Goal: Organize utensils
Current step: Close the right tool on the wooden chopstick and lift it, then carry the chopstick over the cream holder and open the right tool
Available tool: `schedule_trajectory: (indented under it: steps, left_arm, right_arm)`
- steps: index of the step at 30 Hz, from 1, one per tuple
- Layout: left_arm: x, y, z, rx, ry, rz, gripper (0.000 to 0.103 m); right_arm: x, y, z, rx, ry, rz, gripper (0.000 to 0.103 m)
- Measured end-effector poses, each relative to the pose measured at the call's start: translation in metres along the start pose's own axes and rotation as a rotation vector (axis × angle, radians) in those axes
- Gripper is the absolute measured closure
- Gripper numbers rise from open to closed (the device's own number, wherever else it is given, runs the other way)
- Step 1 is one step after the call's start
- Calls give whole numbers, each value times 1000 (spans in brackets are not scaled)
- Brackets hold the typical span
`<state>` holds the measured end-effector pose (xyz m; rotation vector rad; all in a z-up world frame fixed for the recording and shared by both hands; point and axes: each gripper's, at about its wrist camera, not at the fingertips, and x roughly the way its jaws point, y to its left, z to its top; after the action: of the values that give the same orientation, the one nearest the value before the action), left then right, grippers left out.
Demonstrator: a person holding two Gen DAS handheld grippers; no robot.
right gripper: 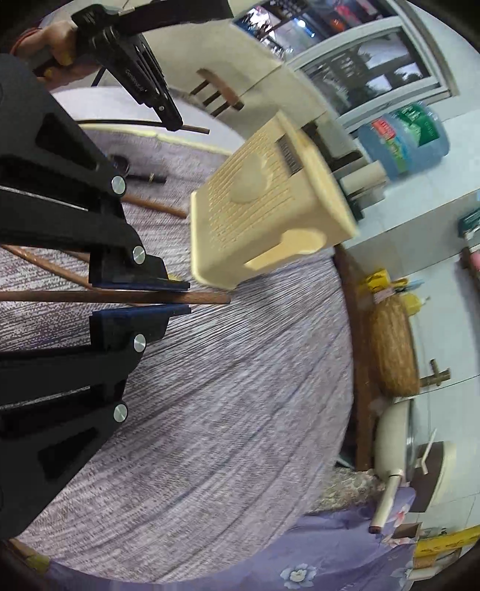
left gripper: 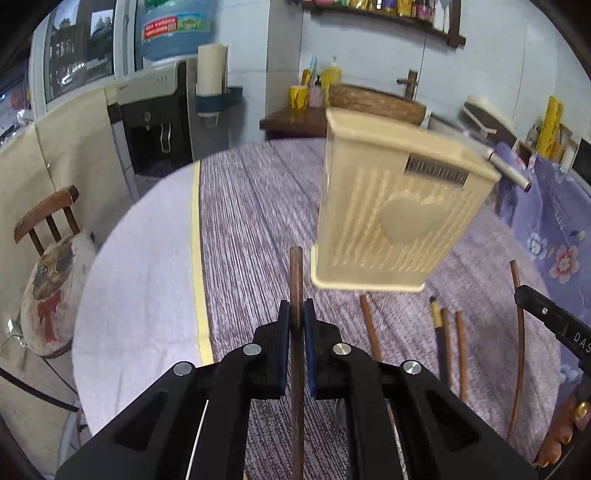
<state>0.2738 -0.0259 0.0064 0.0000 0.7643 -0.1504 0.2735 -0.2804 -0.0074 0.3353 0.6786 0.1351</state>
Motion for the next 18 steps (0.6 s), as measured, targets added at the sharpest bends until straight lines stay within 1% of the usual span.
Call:
schedule_trajectory:
  steps: [6,8,10,13,18]
  left_arm:
    - [-41,3,23,4,-108,-41,95]
    - [-51,6,28,5,-127,-56,95]
    - [-60,7,31,9,-150,-56,95]
    - [-71,9,34,20,-175,-55,95]
    - [-74,14,36,10,-180,-66,95]
  right_arm:
    - [-53,14,20,-80,-98,71,95]
    - [-68,14,26,-85,-108,104,95]
    - [-80,14,30,-87,-117,123,95]
    - [-88,19,34,-126,-119,124,95]
    - [-88,22,39,-150,-116,118,95]
